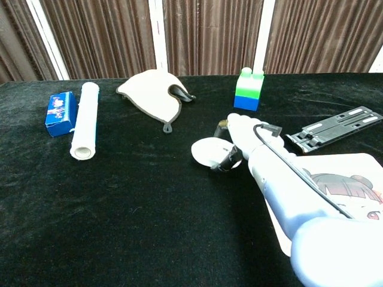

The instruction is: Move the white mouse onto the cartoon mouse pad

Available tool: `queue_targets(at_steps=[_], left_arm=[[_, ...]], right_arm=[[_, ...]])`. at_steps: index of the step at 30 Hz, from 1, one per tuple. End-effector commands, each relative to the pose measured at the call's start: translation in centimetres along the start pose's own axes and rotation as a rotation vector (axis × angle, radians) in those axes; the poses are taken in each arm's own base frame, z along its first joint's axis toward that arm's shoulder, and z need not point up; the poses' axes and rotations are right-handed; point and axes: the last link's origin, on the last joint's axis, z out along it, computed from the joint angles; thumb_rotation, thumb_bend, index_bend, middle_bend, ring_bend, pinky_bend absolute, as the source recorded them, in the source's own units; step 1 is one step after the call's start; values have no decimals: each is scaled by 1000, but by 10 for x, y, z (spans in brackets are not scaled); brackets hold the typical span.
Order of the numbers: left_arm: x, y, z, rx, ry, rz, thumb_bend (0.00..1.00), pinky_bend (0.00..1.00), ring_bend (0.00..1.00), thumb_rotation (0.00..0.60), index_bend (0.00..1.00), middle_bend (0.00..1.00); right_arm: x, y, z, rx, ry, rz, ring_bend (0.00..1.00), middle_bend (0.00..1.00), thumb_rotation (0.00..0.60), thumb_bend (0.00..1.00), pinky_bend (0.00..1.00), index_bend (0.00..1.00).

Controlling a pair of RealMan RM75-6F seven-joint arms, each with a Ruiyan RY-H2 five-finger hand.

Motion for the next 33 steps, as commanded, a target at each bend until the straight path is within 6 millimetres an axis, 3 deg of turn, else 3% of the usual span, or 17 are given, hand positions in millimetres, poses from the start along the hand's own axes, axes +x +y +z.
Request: queue_targets(at_steps=[1,8,14,21,27,33], left_arm=[[0,0,0,1,3,3,16,0,0,600,0,0],[-1,0,-1,7,0,4,18,0,0,600,0,0],[0,4,-3,-5,20,9,16,0,0,600,0,0],[-1,7,-4,-14,19,11,15,0,0,600,0,0],[-3,10,-5,-25,20,16,17,0,0,600,0,0],[-5,13,-6,-35,13,21,15,0,0,600,0,0]], right_arm=[[11,3,-5,19,16,21,0,192,600,307,41,527],[42,32,-16,58,-6,-7,0,194,600,307,39,530],[65,89,-24,50,-75,-74,0,193,600,305,40,531],[74,134,-41,36,-141,-71,0,193,600,305,40,531],[70,157,-65,34,-190,-39,0,193,600,303,40,531],[69,160,-81,68,-195,-18,0,193,600,303,40,530]])
